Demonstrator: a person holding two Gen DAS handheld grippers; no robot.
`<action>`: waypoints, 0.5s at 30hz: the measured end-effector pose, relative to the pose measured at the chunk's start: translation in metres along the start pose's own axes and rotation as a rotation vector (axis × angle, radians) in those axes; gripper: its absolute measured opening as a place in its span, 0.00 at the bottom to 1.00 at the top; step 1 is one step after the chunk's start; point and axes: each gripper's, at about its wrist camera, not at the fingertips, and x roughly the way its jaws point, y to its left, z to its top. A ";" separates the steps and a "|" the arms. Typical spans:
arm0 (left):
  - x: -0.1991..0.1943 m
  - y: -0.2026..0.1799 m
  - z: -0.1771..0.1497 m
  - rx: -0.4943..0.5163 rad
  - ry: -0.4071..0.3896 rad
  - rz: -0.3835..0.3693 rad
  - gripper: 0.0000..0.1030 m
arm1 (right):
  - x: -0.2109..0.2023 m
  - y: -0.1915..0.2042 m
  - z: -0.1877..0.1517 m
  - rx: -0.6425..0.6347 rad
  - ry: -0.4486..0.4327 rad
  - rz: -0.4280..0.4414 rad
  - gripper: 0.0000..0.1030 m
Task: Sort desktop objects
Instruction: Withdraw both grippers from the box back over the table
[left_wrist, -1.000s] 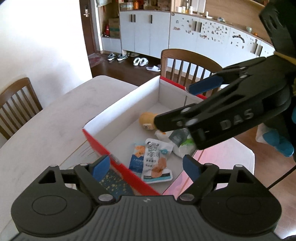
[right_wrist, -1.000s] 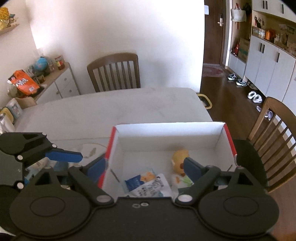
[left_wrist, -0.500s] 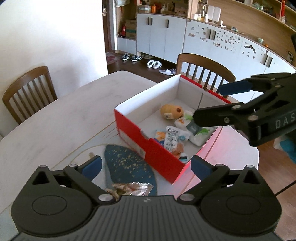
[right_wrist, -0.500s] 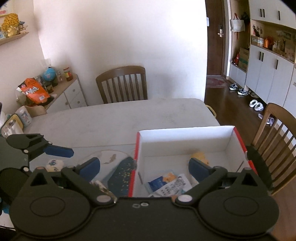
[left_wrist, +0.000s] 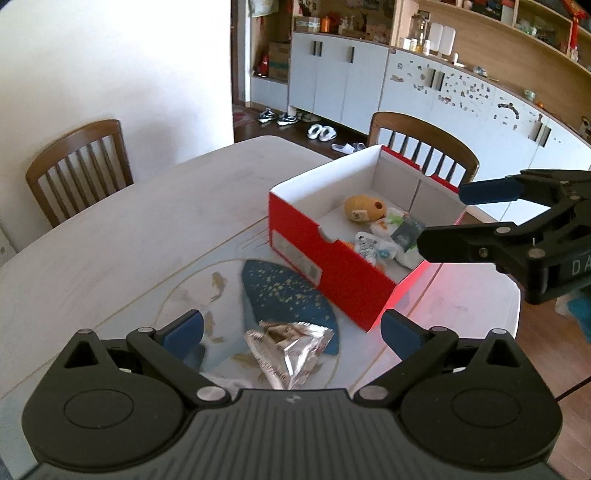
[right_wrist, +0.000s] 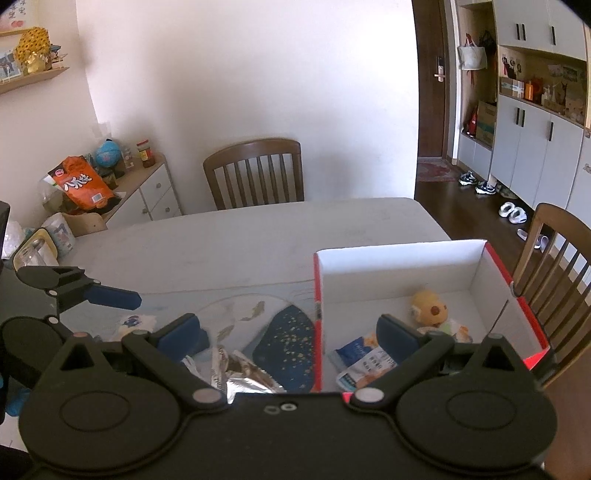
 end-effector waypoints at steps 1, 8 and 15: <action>-0.002 0.004 -0.003 -0.005 -0.002 0.001 1.00 | 0.000 0.004 -0.001 -0.003 -0.002 -0.005 0.99; -0.012 0.027 -0.027 -0.042 0.003 0.028 1.00 | 0.003 0.027 -0.014 -0.005 -0.003 -0.005 0.99; -0.021 0.049 -0.051 -0.063 -0.001 0.084 1.00 | 0.015 0.057 -0.027 -0.054 0.013 0.002 0.99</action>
